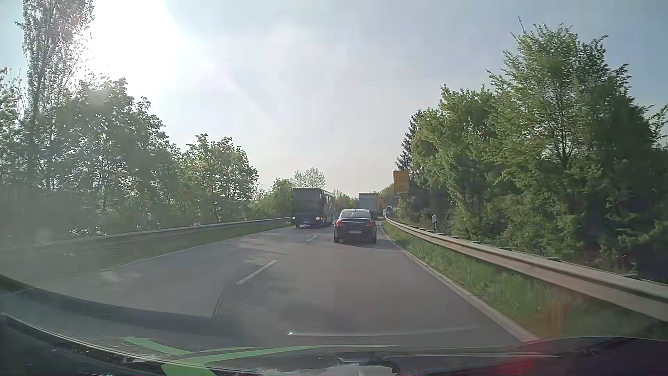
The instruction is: Follow the waypoints while adhering to traffic rules and regulations
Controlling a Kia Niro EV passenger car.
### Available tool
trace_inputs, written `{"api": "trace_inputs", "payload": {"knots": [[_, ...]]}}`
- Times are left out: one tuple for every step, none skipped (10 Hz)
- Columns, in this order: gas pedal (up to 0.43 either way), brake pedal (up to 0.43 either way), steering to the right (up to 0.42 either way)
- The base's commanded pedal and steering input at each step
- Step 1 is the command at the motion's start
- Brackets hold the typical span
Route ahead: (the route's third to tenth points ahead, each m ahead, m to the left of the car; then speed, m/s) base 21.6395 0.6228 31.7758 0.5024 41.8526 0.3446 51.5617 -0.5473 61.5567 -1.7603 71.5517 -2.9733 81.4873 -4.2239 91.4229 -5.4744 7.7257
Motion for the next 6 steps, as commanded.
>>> {"api": "trace_inputs", "payload": {"knots": [[0.098, 0.0, 0.0], [0.098, 0.0, 0.001], [0.098, 0.0, 0.0], [0.098, 0.0, 0.0], [0.067, 0.0, 0.001], [0.047, 0.0, 0.001]]}}
